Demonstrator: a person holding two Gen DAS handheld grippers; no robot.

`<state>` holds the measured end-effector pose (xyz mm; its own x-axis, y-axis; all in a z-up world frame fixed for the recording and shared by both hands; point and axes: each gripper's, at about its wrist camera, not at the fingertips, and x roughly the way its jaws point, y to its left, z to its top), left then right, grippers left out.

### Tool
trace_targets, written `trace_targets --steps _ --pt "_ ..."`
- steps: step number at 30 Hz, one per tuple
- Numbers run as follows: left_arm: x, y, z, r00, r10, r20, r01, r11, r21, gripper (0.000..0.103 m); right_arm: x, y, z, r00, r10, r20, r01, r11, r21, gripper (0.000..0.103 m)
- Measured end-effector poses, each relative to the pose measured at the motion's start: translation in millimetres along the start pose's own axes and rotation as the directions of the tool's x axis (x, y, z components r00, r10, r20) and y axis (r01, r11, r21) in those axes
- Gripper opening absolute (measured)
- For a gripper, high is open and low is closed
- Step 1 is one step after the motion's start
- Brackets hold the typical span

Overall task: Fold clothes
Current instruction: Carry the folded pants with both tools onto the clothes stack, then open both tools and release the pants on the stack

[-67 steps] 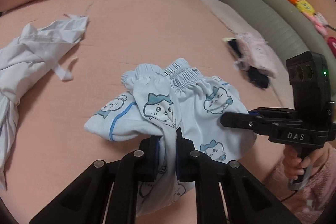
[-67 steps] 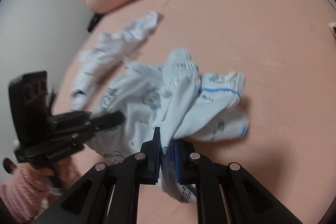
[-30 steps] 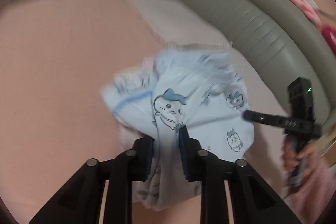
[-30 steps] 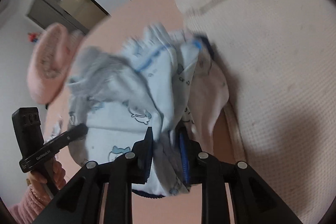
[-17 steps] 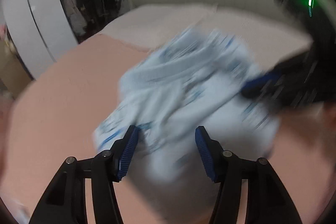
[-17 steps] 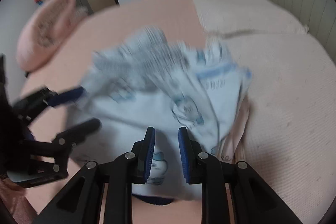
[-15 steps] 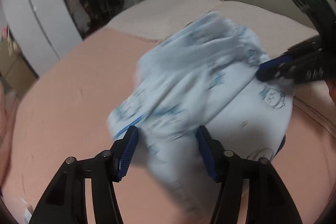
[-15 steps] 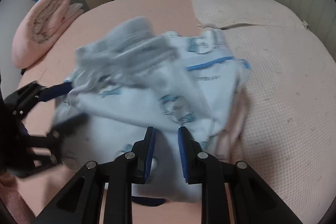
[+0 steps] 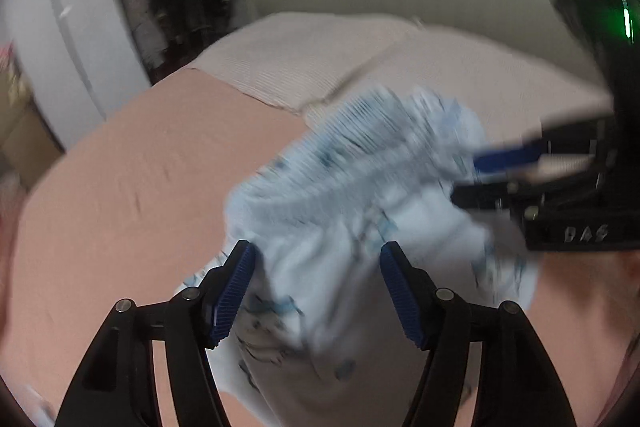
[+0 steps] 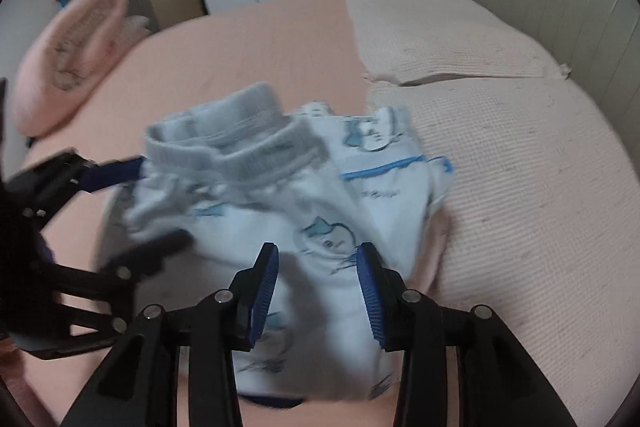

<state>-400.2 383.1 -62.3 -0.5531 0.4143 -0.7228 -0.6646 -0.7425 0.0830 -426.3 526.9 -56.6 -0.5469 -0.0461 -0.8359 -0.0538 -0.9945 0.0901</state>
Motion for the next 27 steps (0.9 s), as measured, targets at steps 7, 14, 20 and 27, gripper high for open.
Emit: trace_targets --steps 7,14,20,27 --pt "41 25 12 0.993 0.022 -0.117 -0.031 0.996 -0.078 0.066 2 -37 9 0.999 0.053 -0.013 -0.050 0.985 0.167 0.040" --pt "-46 38 3 0.998 -0.028 0.064 0.038 0.985 -0.168 0.071 -57 -5 3 0.997 0.064 0.053 -0.071 0.987 0.146 0.042" --pt "-94 85 -35 0.999 0.043 0.030 -0.034 0.968 -0.248 0.083 -93 63 -12 0.995 0.078 0.064 -0.085 0.991 0.106 0.068" --pt "-143 170 -108 0.988 0.151 -0.043 -0.156 0.913 -0.377 0.085 -81 159 -29 0.994 0.099 0.056 -0.103 0.991 0.083 0.072"
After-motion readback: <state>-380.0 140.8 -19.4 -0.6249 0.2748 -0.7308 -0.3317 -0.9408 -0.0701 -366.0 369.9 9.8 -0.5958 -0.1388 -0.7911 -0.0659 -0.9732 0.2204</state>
